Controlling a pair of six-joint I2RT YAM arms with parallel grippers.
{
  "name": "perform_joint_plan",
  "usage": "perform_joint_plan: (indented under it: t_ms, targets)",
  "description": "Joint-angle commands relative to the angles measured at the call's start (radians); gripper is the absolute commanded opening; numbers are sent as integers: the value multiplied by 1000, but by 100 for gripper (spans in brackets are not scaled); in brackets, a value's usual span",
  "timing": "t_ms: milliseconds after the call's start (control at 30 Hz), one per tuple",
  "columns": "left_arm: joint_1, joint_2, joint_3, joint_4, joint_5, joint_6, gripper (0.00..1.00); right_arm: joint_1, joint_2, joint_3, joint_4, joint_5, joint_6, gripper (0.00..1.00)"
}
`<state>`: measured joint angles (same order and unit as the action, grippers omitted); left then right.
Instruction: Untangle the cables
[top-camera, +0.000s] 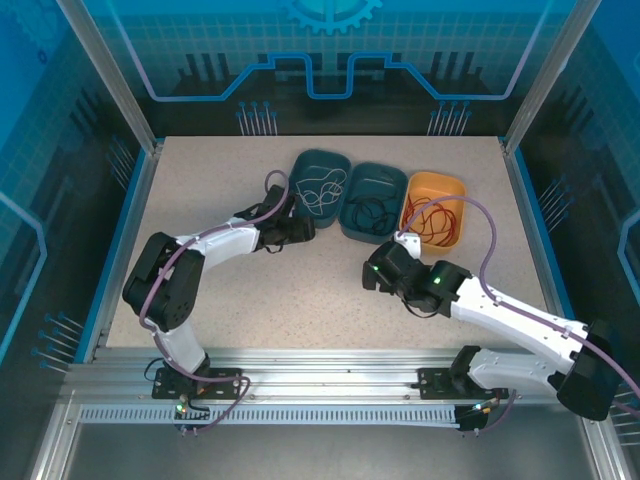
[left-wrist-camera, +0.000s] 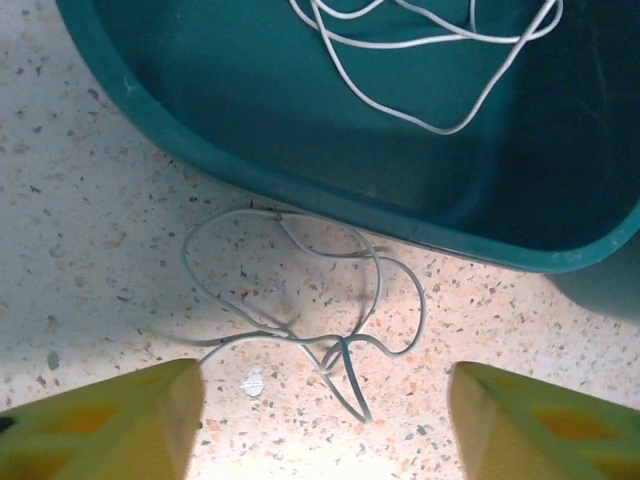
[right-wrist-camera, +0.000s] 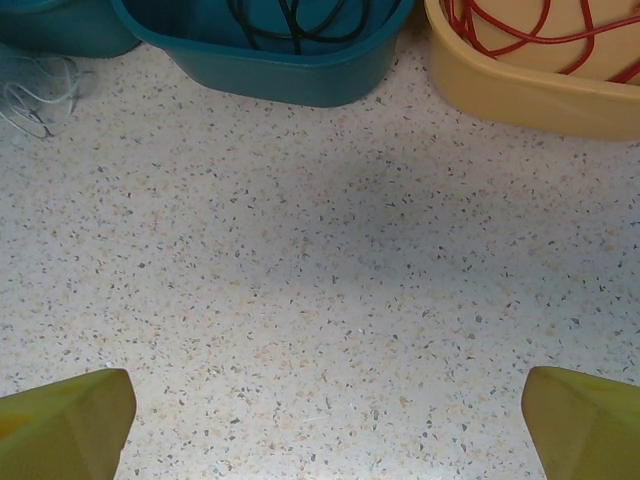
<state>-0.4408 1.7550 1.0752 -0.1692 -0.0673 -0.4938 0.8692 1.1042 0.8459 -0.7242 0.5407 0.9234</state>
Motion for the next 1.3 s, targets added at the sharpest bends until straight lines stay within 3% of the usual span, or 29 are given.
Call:
perform_joint_plan:
  t_ms: [0, 200, 467, 1067, 1267]
  targets:
    - [34, -39, -38, 16, -15, 11, 58, -10, 21, 18, -4, -2, -7, 100]
    - [115, -101, -163, 119, 68, -6, 47, -7, 68, 50, 1, -13, -27, 100]
    - [126, -63, -188, 176, 171, 64, 46, -4, 169, 136, -4, -28, -62, 100]
    - [126, 63, -84, 185, 187, 98, 35, 4, 251, 183, 31, -52, -76, 100]
    - [126, 63, -78, 146, 181, 106, 7, 5, 251, 183, 36, -55, -77, 100]
